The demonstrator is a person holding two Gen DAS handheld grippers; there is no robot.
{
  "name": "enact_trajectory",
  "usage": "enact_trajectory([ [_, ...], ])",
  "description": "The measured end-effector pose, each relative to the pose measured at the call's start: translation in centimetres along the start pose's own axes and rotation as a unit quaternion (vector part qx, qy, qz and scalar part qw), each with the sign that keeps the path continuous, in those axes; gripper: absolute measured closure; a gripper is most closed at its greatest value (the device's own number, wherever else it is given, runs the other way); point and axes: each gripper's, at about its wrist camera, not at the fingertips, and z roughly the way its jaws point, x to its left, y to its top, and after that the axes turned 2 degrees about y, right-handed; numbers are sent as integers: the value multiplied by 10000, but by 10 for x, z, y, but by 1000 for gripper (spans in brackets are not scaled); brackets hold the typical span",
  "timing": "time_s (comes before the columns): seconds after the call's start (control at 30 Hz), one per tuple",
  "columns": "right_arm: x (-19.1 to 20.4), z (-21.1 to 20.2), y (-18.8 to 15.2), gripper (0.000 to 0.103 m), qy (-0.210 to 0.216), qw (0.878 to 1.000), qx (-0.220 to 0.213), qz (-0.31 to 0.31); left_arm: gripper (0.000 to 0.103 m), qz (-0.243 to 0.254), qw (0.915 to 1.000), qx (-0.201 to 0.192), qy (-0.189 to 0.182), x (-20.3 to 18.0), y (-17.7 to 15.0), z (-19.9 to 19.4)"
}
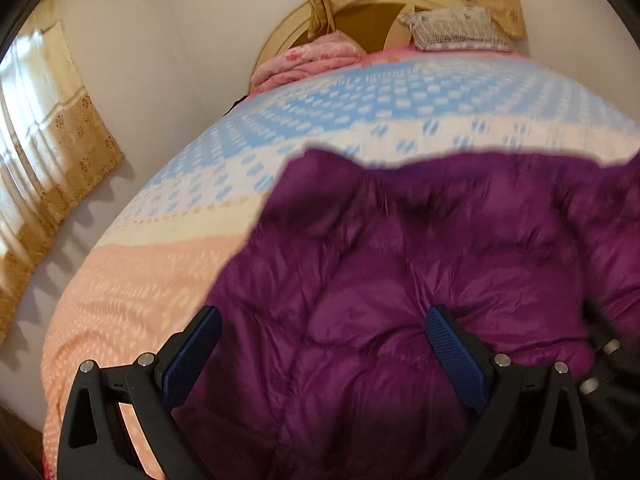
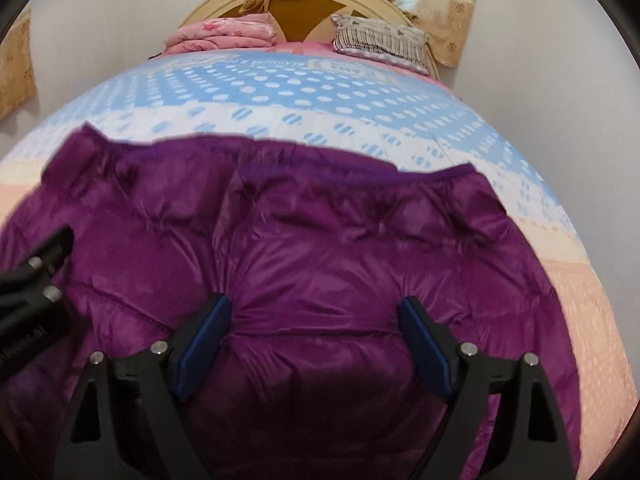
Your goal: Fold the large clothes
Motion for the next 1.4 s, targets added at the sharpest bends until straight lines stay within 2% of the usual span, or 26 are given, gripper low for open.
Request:
enact_trajectory([
  [0.1, 2, 7, 0, 7, -114, 9999, 11, -115, 1, -163, 9998, -50, 41, 2, -1, 2],
  [0.27, -9, 9, 7, 4, 71, 9998, 192, 47, 1, -182, 9997, -22, 139, 15, 0, -5],
  [0.33, -12, -13, 4, 7, 154, 9997, 157, 82, 1, -409, 9988, -154, 219, 44, -8, -24],
  [0.4, -13, -54, -9, 7, 162, 9995, -268, 86, 1, -628, 9970, -237, 388, 73, -24, -40],
  [0.47, -10, -78, -25, 4, 208, 9990, -396, -39, 1, -771, 9956, -167, 501, 94, -41, -44],
  [0.53, -2, -87, -47, 3, 152, 9989, -396, -218, 1, -1035, 9927, 91, 609, 113, -65, -40],
  [0.6, 7, -77, -62, 3, 46, 9985, -321, -445, 1, -1217, 9907, 372, 488, 118, -78, -31],
  [0.63, 10, -69, -69, 3, 25, 9986, -266, -463, 1, -1299, 9896, 556, 265, 116, -85, -25],
  [0.77, 7, -58, -70, 0, 20, 9993, -124, -338, 1, -1127, 9925, 402, 262, 104, -89, -30],
  [0.8, 9, -56, -70, 0, -4, 9992, -109, -392, 2, -1129, 9927, 391, 144, 102, -88, -30],
  [0.87, 8, -53, -69, 0, 32, 9992, -46, -394, 11, -1172, 9921, 441, -32, 97, -87, -28],
  [0.93, 6, -52, -69, 0, 78, 9993, -14, -372, 41, -1126, 9920, 471, -332, 91, -86, -27],
  [0.97, 6, -52, -69, 0, 93, 9993, -6, -360, 46, -1086, 9920, 463, -436, 88, -85, -29],
  [1.03, 4, -51, -69, 0, 84, 9993, -16, -365, 68, -982, 9926, 438, -569, 81, -81, -30],
  [1.07, 3, -50, -67, 0, 80, 9993, -18, -369, 75, -923, 9930, 408, -621, 78, -80, -32],
  [1.1, 3, -50, -66, 0, 74, 9993, -15, -371, 86, -874, 9934, 383, -637, 75, -80, -35],
  [1.13, 5, -50, -67, 0, 60, 9993, -14, -372, 91, -849, 9942, 318, -580, 75, -80, -38],
  [1.23, 8, -52, -68, 0, 14, 9993, -23, -378, 95, -863, 9951, 161, -462, 79, -81, -47],
  [1.4, 20, -56, -69, 0, -236, 9989, -37, -410, 97, -955, 9939, 56, -543, 95, -81, -55],
])
